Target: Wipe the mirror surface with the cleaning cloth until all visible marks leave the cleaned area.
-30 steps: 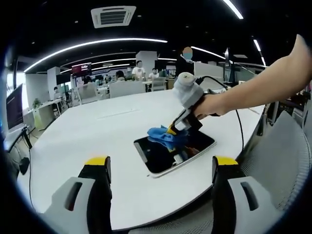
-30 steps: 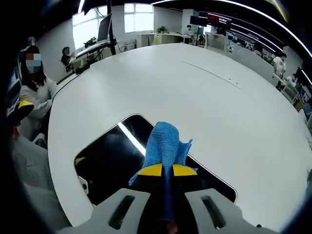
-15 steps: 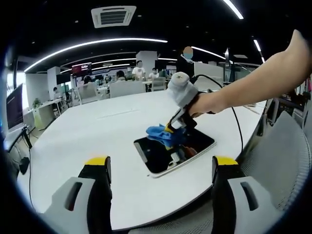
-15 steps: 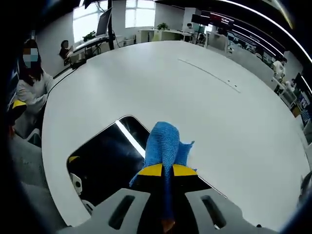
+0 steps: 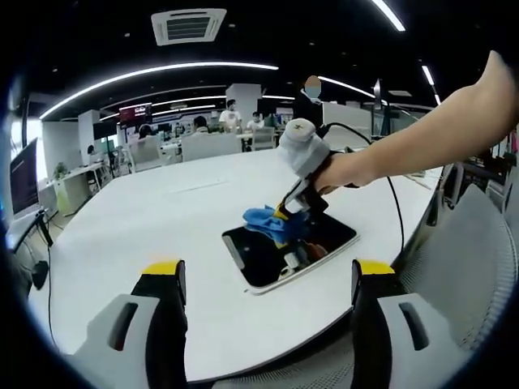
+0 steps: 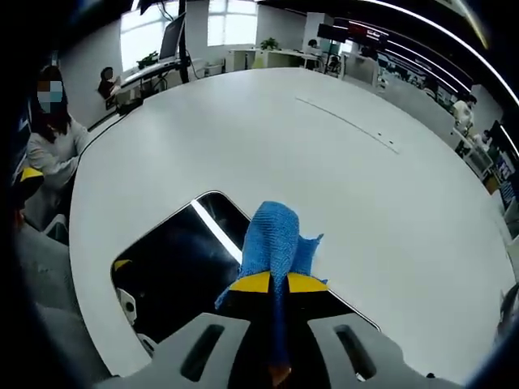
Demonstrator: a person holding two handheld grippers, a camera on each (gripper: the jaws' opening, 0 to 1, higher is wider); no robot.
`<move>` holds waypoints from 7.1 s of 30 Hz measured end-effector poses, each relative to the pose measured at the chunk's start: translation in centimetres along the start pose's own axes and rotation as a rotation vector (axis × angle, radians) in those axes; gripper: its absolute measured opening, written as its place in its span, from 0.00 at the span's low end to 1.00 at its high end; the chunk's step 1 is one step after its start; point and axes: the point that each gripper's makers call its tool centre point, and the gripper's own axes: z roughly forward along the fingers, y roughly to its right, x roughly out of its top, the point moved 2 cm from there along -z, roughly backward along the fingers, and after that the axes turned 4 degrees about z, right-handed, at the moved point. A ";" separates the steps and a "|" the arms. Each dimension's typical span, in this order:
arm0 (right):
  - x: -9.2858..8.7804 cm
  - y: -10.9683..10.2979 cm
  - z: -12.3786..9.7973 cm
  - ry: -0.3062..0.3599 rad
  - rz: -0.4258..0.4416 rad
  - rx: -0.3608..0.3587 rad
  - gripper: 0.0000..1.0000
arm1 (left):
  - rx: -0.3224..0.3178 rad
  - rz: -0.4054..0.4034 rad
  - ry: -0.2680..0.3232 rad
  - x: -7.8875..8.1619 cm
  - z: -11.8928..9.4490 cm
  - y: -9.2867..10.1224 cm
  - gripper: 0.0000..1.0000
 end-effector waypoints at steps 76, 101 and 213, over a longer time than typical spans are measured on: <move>-5.8 -1.2 -4.1 0.019 0.084 0.013 0.00 | -0.003 -0.001 -0.002 -0.4 0.0 0.1 0.80; -7.5 -3.6 -5.8 0.030 0.051 0.038 0.00 | -0.004 -0.003 -0.003 -0.4 0.0 0.0 0.79; -12.3 -1.6 -9.4 -0.003 0.135 0.080 0.00 | -0.001 -0.002 -0.008 -0.4 0.0 0.1 0.77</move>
